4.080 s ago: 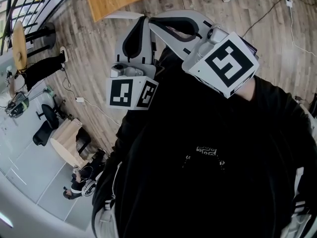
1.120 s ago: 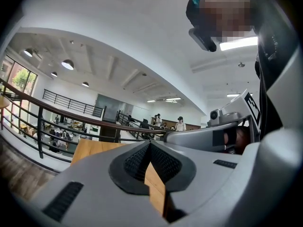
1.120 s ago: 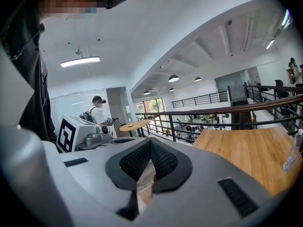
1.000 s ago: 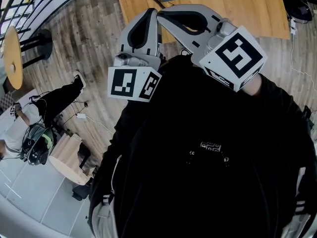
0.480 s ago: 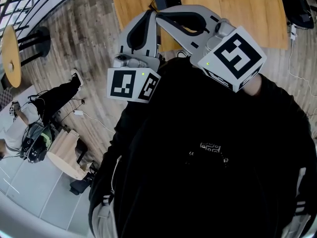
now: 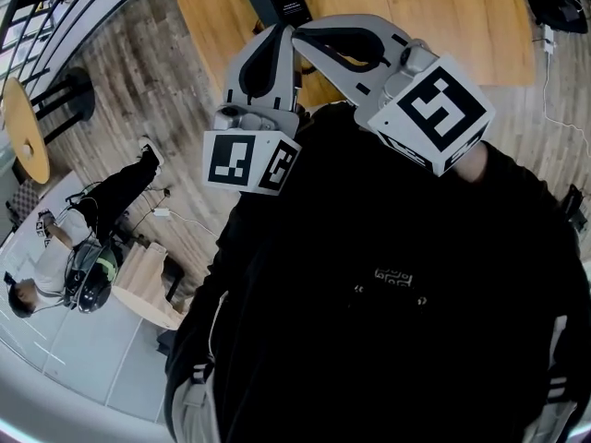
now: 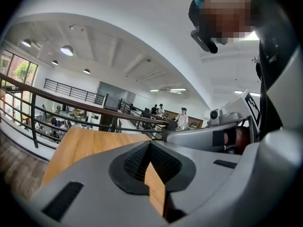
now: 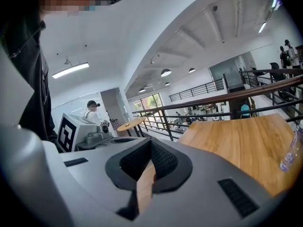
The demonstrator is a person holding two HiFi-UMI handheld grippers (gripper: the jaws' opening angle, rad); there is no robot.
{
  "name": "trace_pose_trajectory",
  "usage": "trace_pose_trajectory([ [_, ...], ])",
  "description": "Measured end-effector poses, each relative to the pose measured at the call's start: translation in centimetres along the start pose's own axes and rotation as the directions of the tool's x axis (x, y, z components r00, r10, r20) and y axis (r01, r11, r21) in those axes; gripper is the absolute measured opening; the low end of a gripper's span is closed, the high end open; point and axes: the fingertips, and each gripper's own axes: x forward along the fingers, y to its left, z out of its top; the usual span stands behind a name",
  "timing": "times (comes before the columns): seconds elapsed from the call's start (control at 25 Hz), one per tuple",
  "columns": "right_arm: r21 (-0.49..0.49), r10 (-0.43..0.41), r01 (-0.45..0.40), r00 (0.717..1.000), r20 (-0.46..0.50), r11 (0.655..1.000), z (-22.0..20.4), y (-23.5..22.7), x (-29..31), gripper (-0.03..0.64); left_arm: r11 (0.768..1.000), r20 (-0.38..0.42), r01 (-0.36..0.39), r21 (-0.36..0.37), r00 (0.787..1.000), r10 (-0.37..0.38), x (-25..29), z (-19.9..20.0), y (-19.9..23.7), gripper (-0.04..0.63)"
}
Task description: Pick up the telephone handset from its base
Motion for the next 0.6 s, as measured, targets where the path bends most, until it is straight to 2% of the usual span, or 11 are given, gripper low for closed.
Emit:
trace_pose_trajectory([
  [0.28, 0.08, -0.017, 0.017, 1.0, 0.006, 0.997, -0.5, -6.0, -1.4, 0.016, 1.0, -0.066, 0.024, -0.009, 0.998, -0.024, 5.9, -1.2, -1.1, 0.006],
  [0.6, 0.16, 0.017, -0.019, 1.0, 0.013, 0.987, -1.2, -10.1, -2.5, 0.015, 0.999, -0.13, -0.011, -0.037, 0.992, 0.006, 9.8, -2.5, -1.8, 0.006],
])
